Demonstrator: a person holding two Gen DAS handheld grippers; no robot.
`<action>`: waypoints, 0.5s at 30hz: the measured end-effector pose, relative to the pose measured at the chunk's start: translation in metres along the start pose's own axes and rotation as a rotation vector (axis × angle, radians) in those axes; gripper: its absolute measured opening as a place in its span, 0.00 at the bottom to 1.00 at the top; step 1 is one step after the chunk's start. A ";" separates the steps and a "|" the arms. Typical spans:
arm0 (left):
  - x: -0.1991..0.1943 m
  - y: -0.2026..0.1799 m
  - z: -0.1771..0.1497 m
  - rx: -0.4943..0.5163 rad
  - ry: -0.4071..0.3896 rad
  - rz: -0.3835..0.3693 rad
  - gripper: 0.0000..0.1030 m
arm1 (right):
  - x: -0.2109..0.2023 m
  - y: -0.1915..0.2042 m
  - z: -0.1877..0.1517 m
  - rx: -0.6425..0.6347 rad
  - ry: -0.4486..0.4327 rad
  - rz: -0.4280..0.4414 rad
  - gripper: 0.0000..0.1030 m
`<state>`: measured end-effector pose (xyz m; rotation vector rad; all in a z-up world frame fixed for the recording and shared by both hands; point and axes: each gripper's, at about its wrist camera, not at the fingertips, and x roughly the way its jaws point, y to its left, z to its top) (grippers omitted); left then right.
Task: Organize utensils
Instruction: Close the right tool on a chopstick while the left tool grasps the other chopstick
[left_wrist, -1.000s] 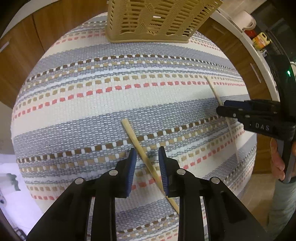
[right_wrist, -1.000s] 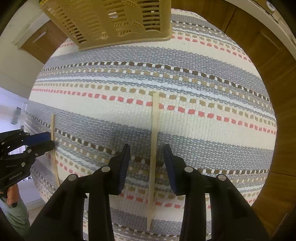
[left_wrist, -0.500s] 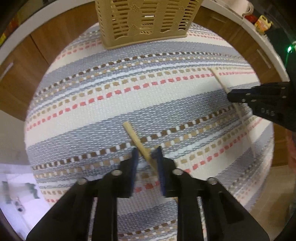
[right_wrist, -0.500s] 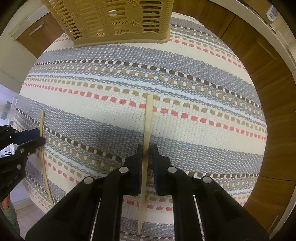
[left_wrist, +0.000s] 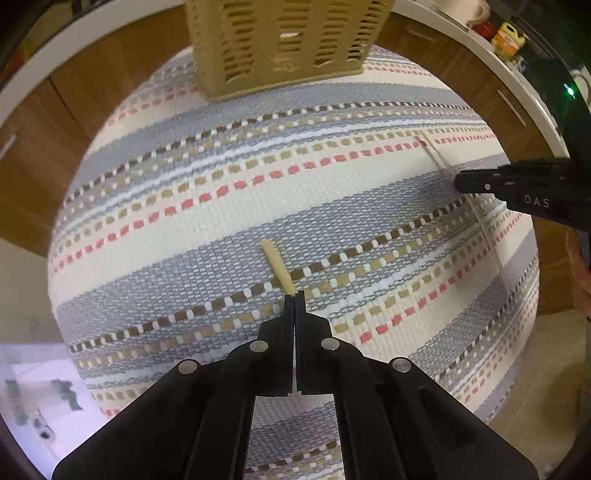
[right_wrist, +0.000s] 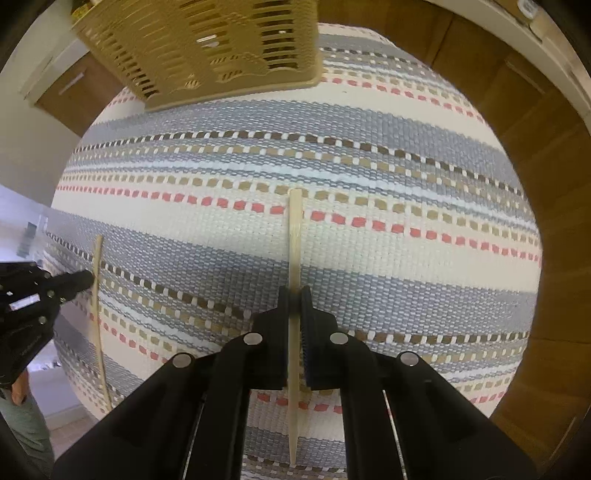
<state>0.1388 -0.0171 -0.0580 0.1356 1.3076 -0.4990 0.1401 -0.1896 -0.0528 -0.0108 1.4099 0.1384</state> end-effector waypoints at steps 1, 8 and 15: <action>0.000 0.003 0.001 -0.015 0.002 -0.020 0.00 | 0.001 -0.002 0.000 0.007 0.011 0.018 0.05; -0.006 0.015 -0.003 -0.052 0.009 -0.047 0.27 | 0.001 -0.006 0.002 -0.003 0.025 0.020 0.07; 0.008 -0.013 -0.010 0.022 -0.004 0.100 0.27 | 0.011 0.006 0.015 -0.024 0.054 -0.031 0.07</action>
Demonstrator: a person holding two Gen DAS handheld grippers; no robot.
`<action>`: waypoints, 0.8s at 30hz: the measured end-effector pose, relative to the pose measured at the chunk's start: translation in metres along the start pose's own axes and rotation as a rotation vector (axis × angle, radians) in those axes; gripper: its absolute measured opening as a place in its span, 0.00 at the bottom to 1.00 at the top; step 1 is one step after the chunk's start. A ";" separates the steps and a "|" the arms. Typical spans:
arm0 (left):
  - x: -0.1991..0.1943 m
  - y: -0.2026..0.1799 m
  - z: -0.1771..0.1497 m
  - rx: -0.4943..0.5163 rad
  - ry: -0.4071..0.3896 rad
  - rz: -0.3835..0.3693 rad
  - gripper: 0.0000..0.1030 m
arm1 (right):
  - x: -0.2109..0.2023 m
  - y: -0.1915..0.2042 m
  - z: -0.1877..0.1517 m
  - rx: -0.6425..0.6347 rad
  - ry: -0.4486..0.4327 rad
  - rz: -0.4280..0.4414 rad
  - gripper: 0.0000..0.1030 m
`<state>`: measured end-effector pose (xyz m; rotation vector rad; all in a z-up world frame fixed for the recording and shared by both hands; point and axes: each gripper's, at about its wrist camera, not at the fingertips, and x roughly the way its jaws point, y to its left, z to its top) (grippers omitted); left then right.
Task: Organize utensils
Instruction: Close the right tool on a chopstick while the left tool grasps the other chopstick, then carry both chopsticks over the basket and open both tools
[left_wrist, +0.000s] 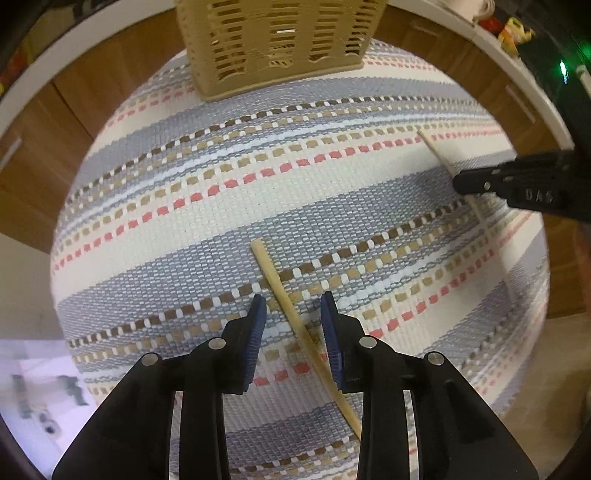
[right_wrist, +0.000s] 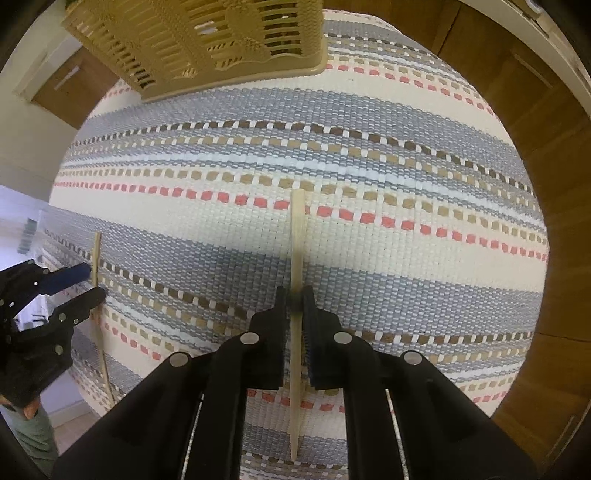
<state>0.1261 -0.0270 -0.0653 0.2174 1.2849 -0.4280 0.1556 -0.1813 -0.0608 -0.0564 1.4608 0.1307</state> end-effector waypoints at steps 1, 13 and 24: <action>0.000 -0.005 -0.001 0.013 -0.005 0.034 0.24 | 0.003 0.007 0.004 -0.009 0.006 -0.016 0.07; -0.013 0.006 -0.009 -0.104 -0.117 -0.044 0.02 | 0.000 0.026 0.005 -0.048 -0.036 -0.035 0.04; -0.110 0.040 -0.002 -0.236 -0.480 -0.188 0.03 | -0.088 0.030 -0.016 -0.101 -0.387 0.178 0.04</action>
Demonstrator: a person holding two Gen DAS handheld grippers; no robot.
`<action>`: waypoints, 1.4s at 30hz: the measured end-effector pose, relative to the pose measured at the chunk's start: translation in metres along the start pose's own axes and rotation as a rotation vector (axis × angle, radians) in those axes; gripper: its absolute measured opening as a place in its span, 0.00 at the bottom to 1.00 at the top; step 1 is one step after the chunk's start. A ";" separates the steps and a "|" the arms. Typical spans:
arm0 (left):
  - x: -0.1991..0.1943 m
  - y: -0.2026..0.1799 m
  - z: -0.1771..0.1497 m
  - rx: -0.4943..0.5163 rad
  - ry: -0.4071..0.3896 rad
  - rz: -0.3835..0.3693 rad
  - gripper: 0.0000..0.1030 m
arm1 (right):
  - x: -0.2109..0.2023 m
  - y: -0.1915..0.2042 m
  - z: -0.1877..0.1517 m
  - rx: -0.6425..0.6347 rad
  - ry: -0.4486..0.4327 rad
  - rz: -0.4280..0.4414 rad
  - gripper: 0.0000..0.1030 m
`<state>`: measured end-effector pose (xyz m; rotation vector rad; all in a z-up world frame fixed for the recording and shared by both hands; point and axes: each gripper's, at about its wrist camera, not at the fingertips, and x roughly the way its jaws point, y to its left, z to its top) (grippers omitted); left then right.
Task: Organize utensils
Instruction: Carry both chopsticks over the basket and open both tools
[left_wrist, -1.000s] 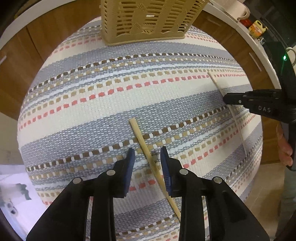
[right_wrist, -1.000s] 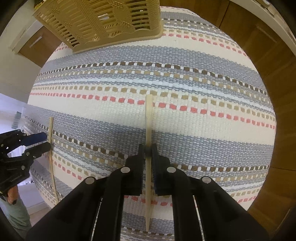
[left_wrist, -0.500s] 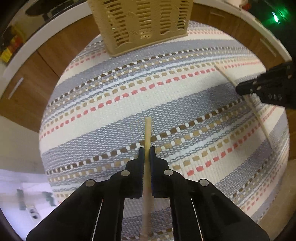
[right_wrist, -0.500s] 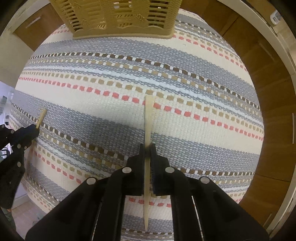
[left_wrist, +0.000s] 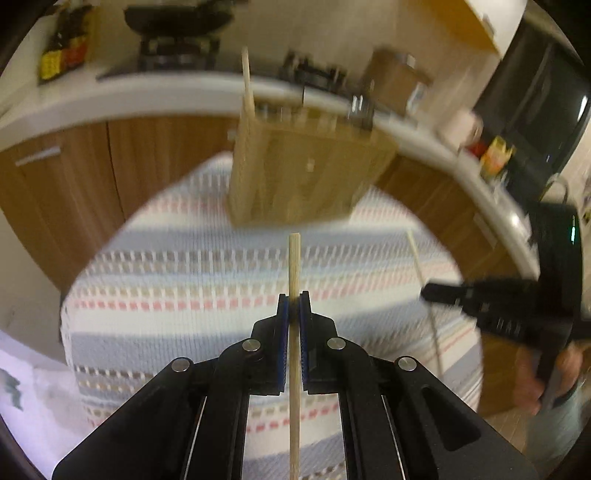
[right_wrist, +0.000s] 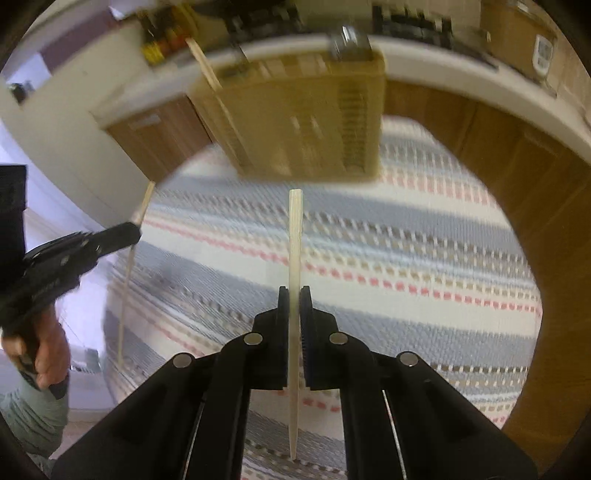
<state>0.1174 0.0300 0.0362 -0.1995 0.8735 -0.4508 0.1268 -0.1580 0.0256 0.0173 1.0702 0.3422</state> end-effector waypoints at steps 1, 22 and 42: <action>-0.009 -0.001 0.008 -0.009 -0.044 -0.009 0.03 | -0.007 0.002 0.000 -0.003 -0.026 0.014 0.04; -0.060 -0.039 0.134 0.034 -0.679 -0.082 0.03 | -0.107 0.011 0.114 -0.086 -0.747 -0.106 0.04; 0.019 -0.022 0.158 0.032 -0.817 0.103 0.03 | -0.029 -0.023 0.151 -0.053 -0.871 -0.233 0.04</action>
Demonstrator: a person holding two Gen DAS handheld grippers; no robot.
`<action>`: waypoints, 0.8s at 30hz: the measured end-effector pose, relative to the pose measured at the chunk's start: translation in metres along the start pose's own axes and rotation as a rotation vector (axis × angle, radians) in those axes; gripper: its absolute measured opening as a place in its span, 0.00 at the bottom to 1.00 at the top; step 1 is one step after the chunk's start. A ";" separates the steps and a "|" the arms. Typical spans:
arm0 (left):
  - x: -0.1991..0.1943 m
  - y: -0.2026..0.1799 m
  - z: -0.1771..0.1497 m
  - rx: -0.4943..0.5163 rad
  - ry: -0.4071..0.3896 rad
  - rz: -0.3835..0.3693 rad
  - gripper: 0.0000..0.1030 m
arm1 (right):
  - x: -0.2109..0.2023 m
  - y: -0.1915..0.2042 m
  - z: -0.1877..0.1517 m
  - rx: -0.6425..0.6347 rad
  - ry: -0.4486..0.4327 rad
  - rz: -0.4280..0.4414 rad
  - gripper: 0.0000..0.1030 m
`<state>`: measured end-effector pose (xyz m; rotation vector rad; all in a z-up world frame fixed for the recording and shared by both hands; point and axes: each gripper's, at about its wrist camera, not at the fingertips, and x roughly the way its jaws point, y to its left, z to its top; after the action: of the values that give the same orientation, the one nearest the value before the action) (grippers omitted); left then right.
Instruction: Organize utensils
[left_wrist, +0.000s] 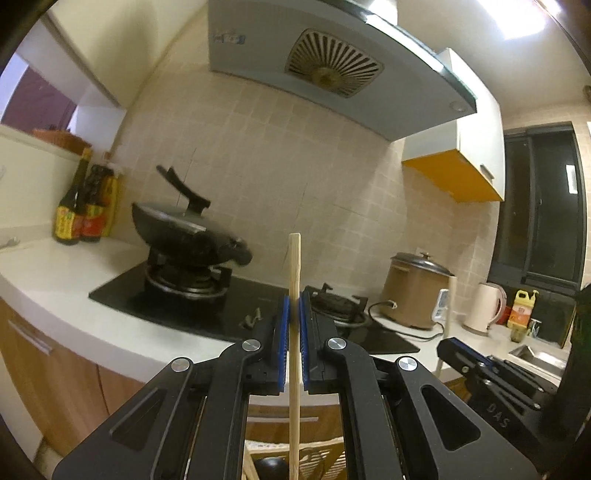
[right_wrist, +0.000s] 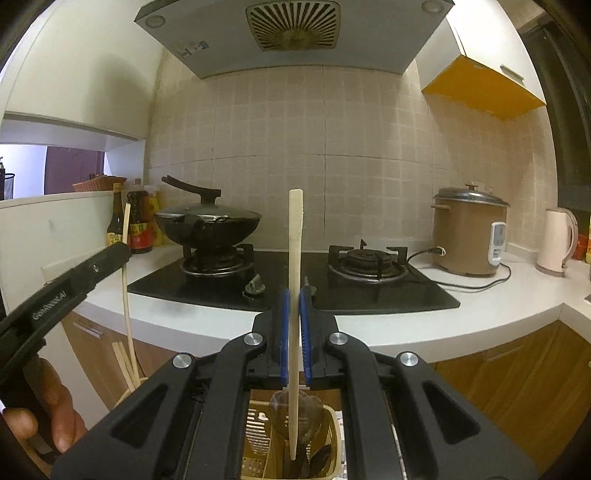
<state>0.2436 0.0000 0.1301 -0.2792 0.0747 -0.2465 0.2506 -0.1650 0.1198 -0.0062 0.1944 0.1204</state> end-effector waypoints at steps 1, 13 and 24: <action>0.001 0.003 -0.003 -0.007 -0.002 0.010 0.03 | 0.000 0.000 -0.003 0.003 0.002 -0.002 0.04; -0.015 0.015 -0.014 -0.024 0.068 -0.040 0.37 | -0.019 -0.007 -0.018 0.027 0.065 0.020 0.07; -0.102 0.015 -0.009 0.026 0.170 -0.074 0.61 | -0.106 -0.021 -0.030 0.136 0.111 0.085 0.55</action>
<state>0.1470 0.0369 0.1211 -0.2350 0.2289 -0.3440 0.1440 -0.1991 0.1108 0.1310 0.3138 0.1918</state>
